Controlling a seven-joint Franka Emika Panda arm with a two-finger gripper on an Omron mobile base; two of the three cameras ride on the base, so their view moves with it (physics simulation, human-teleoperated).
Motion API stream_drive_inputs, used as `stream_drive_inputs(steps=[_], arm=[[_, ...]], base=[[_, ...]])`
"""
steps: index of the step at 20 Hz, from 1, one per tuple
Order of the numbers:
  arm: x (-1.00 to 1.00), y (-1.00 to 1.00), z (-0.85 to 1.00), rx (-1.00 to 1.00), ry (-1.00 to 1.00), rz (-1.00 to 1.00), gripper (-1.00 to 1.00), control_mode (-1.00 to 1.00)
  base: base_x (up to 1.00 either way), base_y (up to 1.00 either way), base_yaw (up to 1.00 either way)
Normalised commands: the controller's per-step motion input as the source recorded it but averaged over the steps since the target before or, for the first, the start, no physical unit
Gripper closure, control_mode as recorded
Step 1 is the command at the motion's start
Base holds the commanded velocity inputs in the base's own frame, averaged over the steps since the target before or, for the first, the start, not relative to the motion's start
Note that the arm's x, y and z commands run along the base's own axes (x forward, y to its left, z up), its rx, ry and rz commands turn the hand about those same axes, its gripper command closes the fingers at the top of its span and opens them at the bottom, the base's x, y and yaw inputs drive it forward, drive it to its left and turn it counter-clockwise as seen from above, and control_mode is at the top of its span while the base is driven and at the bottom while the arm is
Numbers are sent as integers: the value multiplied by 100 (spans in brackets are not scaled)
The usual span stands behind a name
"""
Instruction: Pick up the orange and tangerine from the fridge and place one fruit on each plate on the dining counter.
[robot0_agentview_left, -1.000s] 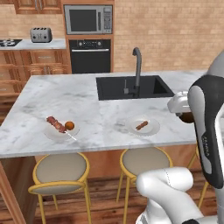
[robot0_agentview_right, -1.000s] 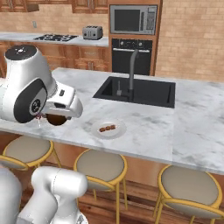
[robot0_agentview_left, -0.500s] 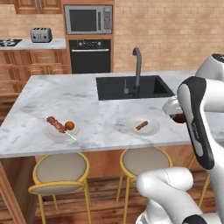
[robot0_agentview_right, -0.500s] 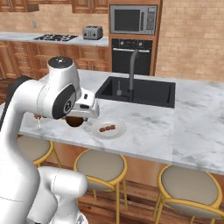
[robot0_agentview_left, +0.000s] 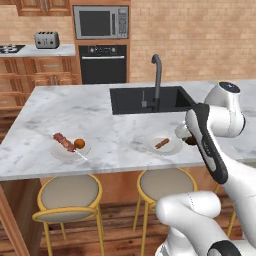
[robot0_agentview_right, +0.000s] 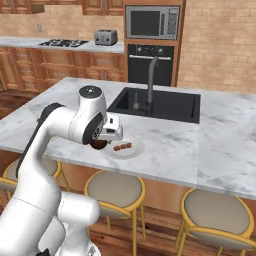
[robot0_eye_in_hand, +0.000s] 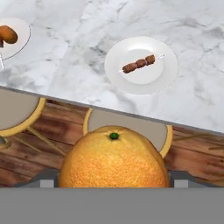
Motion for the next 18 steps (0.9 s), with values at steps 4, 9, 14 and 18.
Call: stream_drive_inputs(steps=[4, 9, 14, 18], arm=[[80, -14, -48, 0, 0, 5, 100, -100], [82, -21, -45, 0, 2, 3, 100, -100], [62, -10, -39, -2, 2, 0, 100, -100], [68, 0, -50, -6, 0, 0, 100, -100]], base=[[0, 0, 0], [0, 0, 0], [0, 0, 0], [0, 0, 0]])
